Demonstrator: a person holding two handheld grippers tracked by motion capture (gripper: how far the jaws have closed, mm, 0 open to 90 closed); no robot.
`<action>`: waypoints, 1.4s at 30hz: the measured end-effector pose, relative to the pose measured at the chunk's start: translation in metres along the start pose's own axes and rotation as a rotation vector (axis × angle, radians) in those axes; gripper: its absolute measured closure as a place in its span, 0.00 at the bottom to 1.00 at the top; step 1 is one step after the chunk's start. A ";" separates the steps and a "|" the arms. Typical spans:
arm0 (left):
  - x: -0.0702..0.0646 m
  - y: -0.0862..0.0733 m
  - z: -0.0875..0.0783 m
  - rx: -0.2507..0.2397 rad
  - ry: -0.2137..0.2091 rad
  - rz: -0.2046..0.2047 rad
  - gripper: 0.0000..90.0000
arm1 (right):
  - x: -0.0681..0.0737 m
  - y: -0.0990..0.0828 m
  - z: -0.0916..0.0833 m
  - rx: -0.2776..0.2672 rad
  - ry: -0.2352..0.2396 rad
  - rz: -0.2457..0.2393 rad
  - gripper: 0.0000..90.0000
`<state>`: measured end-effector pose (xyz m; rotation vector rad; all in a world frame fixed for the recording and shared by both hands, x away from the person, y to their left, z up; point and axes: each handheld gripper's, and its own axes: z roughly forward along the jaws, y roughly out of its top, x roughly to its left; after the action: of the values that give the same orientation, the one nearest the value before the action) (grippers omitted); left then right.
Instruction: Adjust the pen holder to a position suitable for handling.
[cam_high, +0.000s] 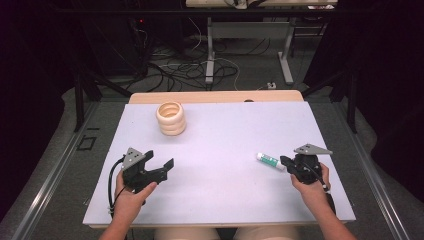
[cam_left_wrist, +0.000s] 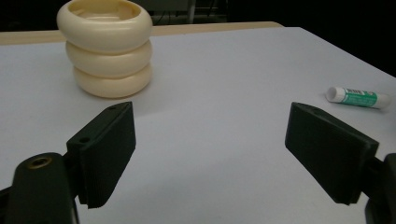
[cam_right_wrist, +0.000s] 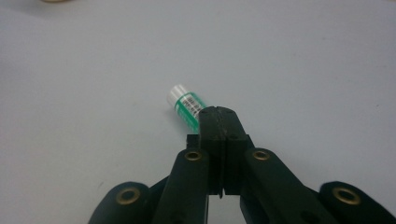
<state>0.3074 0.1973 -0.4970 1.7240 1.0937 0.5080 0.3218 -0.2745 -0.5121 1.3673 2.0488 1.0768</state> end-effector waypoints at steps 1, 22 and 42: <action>0.000 0.000 0.000 0.000 0.000 0.000 0.22 | 0.000 -0.002 0.001 0.012 0.001 -0.005 1.00; -0.088 0.065 0.097 0.089 -0.167 0.089 0.58 | -0.005 -0.016 0.015 0.126 0.010 0.032 1.00; -0.161 0.090 0.212 0.271 -0.303 0.135 0.99 | -0.008 -0.019 0.020 0.168 0.019 0.063 1.00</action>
<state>0.4233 -0.0579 -0.4820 2.0430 0.8615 0.1747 0.3286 -0.2784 -0.5398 1.5170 2.1647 0.9651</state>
